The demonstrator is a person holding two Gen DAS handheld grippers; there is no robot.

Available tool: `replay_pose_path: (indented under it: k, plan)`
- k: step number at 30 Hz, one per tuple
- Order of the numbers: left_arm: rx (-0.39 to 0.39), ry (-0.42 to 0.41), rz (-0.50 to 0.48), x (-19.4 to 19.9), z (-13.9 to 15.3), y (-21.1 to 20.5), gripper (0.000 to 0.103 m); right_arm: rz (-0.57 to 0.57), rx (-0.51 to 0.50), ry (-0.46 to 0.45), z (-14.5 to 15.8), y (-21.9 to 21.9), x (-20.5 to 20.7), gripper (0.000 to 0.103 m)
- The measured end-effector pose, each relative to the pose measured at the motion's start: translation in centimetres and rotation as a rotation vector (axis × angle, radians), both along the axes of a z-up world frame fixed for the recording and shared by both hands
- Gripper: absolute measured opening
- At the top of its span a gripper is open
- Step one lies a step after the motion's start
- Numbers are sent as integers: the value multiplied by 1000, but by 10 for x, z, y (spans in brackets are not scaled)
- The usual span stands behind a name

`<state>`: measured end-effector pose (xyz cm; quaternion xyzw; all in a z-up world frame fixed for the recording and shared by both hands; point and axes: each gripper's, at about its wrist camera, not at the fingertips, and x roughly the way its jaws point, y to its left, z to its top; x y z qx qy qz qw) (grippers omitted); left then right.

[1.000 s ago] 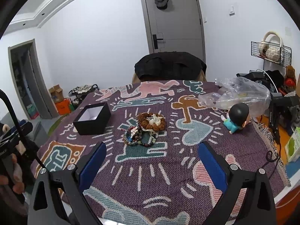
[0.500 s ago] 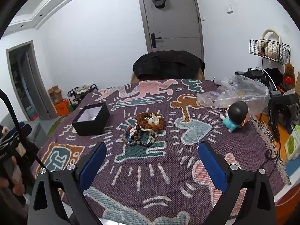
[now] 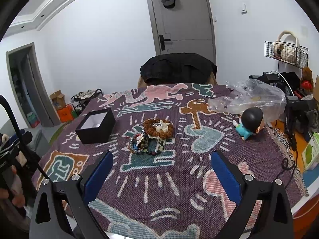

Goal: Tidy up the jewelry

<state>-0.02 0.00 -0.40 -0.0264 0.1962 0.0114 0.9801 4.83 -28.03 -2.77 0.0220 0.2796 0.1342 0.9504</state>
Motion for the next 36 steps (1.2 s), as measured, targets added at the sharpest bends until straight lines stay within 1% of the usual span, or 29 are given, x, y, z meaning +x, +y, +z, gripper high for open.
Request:
replay_pose_path:
  k: [13,20,26,30,31,34,35,36]
  plan:
    - [-1,3,0,0,-2,-1,103,2,-1,2,-1,-1,0,99]
    - [-16,27,-24,2,-6,-3,103,25,-17,13,-1,5,3,99]
    - [-28,52,-54,14,-6,-7,103,20,-11,35,-1,3,16,99]
    - [-36,71,-81,25,-7,-13,102,20,23,66,-4,-3,30,98]
    - [-34,76,-89,28,-6,-15,100,19,26,72,-4,-3,33,95]
    - [-31,92,-110,38,-6,-22,96,26,44,102,-8,-7,44,82]
    - [-35,100,-114,41,-6,-23,94,28,59,119,-10,-9,49,80]
    - [-43,112,-126,46,-7,-26,91,27,70,131,-12,-10,53,80]
